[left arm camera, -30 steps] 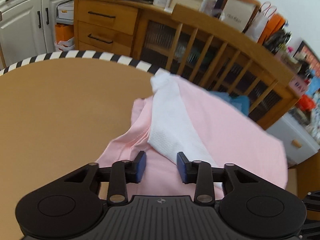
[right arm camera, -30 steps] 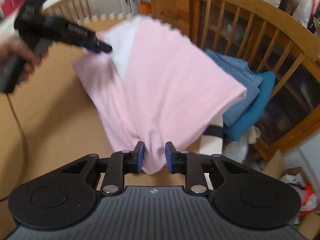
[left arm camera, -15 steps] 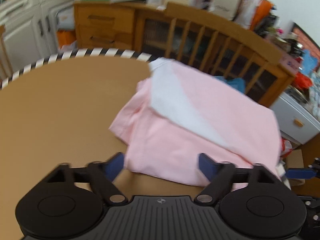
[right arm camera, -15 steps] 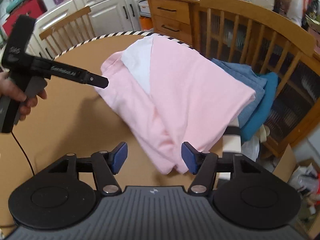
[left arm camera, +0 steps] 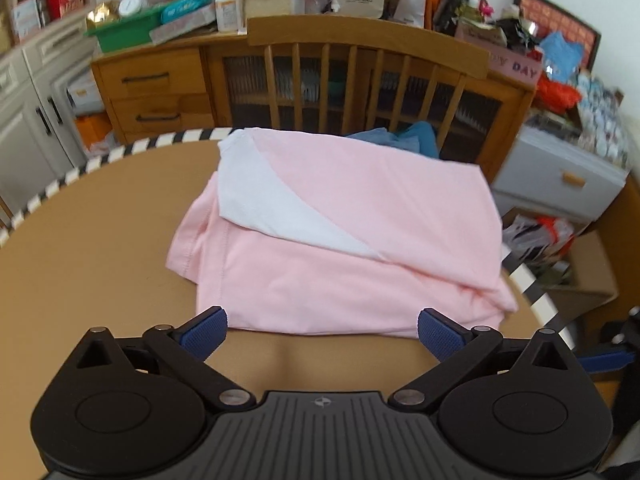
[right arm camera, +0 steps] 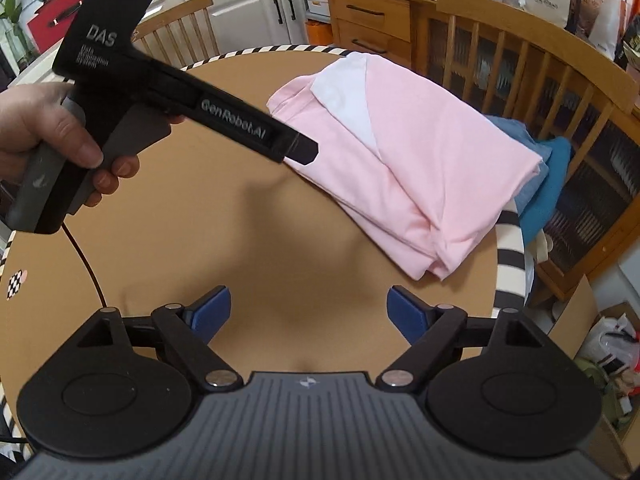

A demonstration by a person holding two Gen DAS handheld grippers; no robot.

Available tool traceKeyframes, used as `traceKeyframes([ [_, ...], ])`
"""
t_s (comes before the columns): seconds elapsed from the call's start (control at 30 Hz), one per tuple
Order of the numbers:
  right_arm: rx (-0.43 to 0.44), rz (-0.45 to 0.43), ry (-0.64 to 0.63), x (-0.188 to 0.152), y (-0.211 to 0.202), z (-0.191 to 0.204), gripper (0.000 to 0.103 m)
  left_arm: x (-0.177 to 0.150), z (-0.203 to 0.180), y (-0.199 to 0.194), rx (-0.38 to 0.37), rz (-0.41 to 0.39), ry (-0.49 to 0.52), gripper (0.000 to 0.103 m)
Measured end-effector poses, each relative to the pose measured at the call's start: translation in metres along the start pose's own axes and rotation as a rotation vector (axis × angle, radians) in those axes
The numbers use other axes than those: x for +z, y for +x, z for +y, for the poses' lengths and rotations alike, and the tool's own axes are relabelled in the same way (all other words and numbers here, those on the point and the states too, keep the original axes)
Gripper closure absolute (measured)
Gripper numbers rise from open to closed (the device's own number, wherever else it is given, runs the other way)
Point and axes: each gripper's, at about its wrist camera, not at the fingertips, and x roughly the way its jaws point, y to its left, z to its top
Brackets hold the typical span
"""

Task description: Fold clothes

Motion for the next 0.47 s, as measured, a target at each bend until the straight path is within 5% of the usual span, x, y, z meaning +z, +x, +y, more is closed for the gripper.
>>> traceKeyframes([
  [0.47,-0.013,0.020,0.019,-0.006,-0.004,0.013,0.015,-0.013,-0.005,-0.018,0.019,-0.052,0.030,0.001],
])
